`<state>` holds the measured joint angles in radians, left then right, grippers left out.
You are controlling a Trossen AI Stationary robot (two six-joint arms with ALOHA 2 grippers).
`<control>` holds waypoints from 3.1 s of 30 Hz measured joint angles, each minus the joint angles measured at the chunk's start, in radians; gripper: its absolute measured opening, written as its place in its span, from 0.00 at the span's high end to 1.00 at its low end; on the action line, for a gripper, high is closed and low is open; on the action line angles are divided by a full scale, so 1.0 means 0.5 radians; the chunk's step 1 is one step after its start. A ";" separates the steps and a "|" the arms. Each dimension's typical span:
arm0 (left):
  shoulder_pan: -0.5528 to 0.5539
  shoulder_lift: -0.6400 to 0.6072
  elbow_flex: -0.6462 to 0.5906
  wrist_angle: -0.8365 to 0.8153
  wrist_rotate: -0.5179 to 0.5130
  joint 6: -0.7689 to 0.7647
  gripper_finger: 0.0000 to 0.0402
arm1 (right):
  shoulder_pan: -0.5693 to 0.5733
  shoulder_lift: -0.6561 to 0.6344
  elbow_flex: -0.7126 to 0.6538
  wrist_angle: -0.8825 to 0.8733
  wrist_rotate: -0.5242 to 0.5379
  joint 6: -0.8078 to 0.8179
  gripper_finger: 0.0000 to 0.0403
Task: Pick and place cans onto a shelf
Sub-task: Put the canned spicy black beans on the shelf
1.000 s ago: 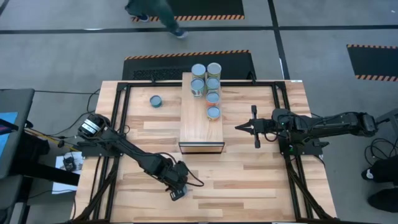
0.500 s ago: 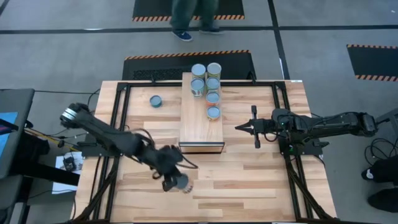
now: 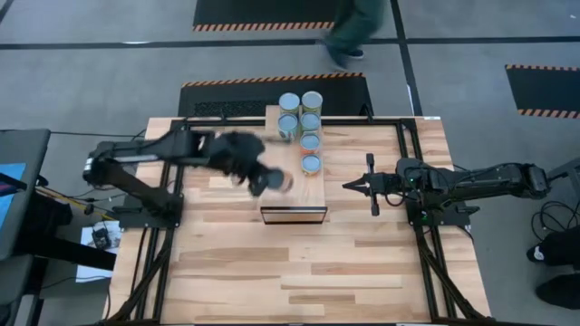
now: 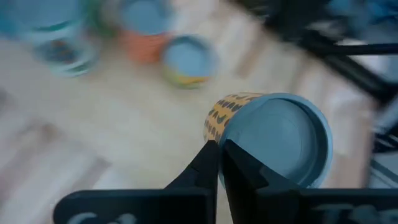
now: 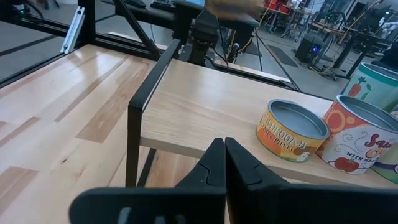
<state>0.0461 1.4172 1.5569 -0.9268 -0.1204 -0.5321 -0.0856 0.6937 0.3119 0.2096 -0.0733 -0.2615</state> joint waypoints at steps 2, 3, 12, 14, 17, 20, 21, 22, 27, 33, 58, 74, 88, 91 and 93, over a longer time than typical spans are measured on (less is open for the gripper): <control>0.168 0.061 -0.003 -0.042 0.078 0.045 1.00 | 0.000 -0.001 0.000 0.001 0.000 0.000 0.98; 0.238 0.089 -0.004 -0.029 0.135 0.069 1.00 | 0.000 0.000 0.000 -0.001 0.000 0.000 0.98; 0.605 0.399 -0.004 -0.005 0.304 0.214 1.00 | 0.000 0.000 0.000 -0.025 0.000 0.000 0.98; 0.643 0.447 -0.004 -0.001 0.319 0.219 1.00 | 0.000 -0.001 0.000 -0.029 0.000 0.000 0.98; 0.693 0.473 -0.002 0.013 0.307 0.219 1.00 | 0.000 0.000 0.000 -0.031 0.000 0.000 0.98; 0.724 0.475 -0.002 0.024 0.278 0.220 1.00 | 0.000 0.000 0.000 -0.032 0.000 0.000 0.98; 0.728 0.475 -0.002 0.032 0.273 0.220 1.00 | 0.000 -0.001 0.000 -0.032 0.000 0.000 0.98; 0.730 0.476 -0.002 0.041 0.269 0.219 0.99 | 0.000 -0.001 0.000 -0.032 0.000 0.000 0.98; 0.728 0.476 -0.002 0.058 0.269 0.212 0.94 | 0.000 -0.001 0.000 -0.031 0.000 0.000 0.98; 0.722 0.476 -0.002 0.127 0.270 0.210 0.88 | 0.000 0.000 0.000 -0.032 0.000 0.000 0.98; 0.044 0.256 -0.363 0.224 -0.359 0.722 0.99 | 0.000 0.000 0.000 -0.091 -0.001 -0.016 0.98; 0.183 0.239 -0.608 0.649 -0.567 0.760 1.00 | -0.004 0.000 0.000 -0.090 0.001 -0.016 0.98; 0.242 0.309 -0.606 0.757 -0.503 0.830 1.00 | -0.004 -0.001 0.000 -0.094 0.007 -0.016 0.98; 0.245 0.312 -0.606 0.818 -0.505 0.833 1.00 | -0.004 -0.001 0.000 -0.095 0.007 -0.016 0.98; 0.249 0.312 -0.606 0.854 -0.501 0.855 1.00 | -0.004 0.000 0.000 -0.095 0.007 -0.015 0.98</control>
<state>0.1707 1.5730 1.2537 -0.5000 -0.3706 -0.1048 -0.0875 0.6937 0.3119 0.1623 -0.0700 -0.2691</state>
